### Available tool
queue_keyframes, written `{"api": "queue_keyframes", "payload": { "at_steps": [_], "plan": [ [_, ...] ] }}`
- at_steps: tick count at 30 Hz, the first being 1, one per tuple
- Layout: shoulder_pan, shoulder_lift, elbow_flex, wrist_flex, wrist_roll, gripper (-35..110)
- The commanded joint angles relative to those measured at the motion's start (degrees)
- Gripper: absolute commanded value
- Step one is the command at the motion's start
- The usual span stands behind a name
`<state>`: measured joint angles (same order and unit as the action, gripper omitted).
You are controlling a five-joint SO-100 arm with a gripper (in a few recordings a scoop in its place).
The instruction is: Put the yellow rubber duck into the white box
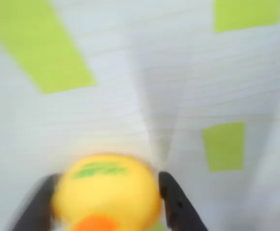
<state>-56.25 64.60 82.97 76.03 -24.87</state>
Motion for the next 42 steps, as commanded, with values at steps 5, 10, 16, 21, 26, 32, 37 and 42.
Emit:
{"api": "queue_keyframes", "payload": {
  "at_steps": [5,10,16,21,26,32,37,42],
  "plan": [
    [0.5,0.4,-6.2,0.9,0.5,0],
    [0.2,0.5,-5.8,1.0,0.6,0],
    [2.1,6.9,-10.0,4.5,3.3,0],
    [9.0,18.7,-20.2,10.0,8.3,0],
    [19.7,32.6,-24.3,9.5,14.1,0],
    [32.9,49.7,-15.3,6.2,14.6,0],
    [46.8,61.6,-9.0,5.4,14.9,0],
    [62.7,69.7,-3.0,2.2,15.2,0]
  ]
}}
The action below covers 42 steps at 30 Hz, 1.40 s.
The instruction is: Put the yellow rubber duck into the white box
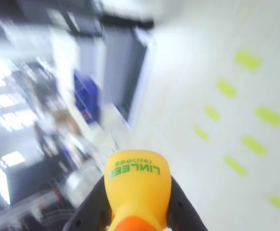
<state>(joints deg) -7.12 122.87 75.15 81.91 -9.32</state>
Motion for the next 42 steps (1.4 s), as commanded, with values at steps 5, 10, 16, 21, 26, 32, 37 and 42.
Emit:
{"api": "queue_keyframes", "payload": {
  "at_steps": [5,10,16,21,26,32,37,42],
  "plan": [
    [28.9,17.3,13.3,-8.9,1.3,0],
    [41.4,17.3,22.1,-16.9,2.0,0],
    [51.0,6.9,26.1,-26.0,1.5,0],
    [56.6,-2.3,26.2,-30.7,0.6,0],
    [59.7,-8.2,25.7,-30.8,-1.4,0],
    [62.1,-13.1,26.3,-30.6,-5.0,0],
    [63.5,-17.6,27.2,-34.6,-6.2,0],
    [64.2,-23.6,27.2,-41.0,-7.0,0]
  ]
}}
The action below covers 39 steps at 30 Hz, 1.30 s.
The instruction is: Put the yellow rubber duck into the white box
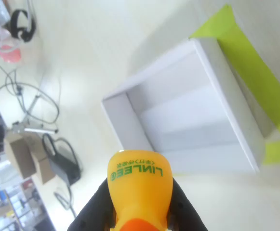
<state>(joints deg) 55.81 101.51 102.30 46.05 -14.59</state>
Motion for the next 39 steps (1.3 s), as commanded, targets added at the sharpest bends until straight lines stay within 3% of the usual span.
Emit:
{"api": "queue_keyframes", "payload": {
  "at_steps": [1,18,27,39],
  "plan": [
    [1.3,-3.7,0.1,-6.5,-2.0,0],
    [-0.7,-17.9,-8.8,-9.6,-2.8,0],
    [-1.7,-17.9,-9.9,-9.5,0.4,21],
    [-2.6,-17.9,-10.3,-9.6,-0.3,24]
  ]
}}
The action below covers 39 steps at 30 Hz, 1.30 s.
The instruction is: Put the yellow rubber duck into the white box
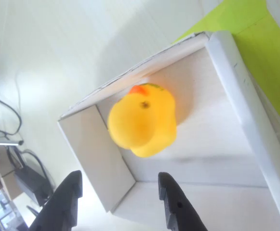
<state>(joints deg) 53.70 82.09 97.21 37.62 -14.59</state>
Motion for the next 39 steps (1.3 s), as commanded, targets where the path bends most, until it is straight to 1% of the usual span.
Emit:
{"api": "queue_keyframes", "payload": {
  "at_steps": [1,6,10,14,17,22,26,29,32,34,39],
  "plan": [
    [-0.7,1.7,-5.1,-1.1,-0.3,24],
    [-2.9,7.2,-3.8,-0.8,0.2,19],
    [-7.6,16.4,-3.0,1.7,-0.3,0],
    [-13.5,27.2,-3.2,8.5,0.5,0],
    [-19.1,37.4,0.0,11.7,1.5,0],
    [-31.6,56.8,12.2,17.3,5.7,0],
    [-42.5,74.1,30.0,16.3,12.7,0],
    [-48.4,86.0,44.2,15.0,17.1,0],
    [-51.9,95.9,56.6,14.8,19.6,0],
    [-53.6,100.6,62.6,16.3,20.6,0],
    [-55.6,105.4,70.2,20.0,23.6,0]
  ]
}}
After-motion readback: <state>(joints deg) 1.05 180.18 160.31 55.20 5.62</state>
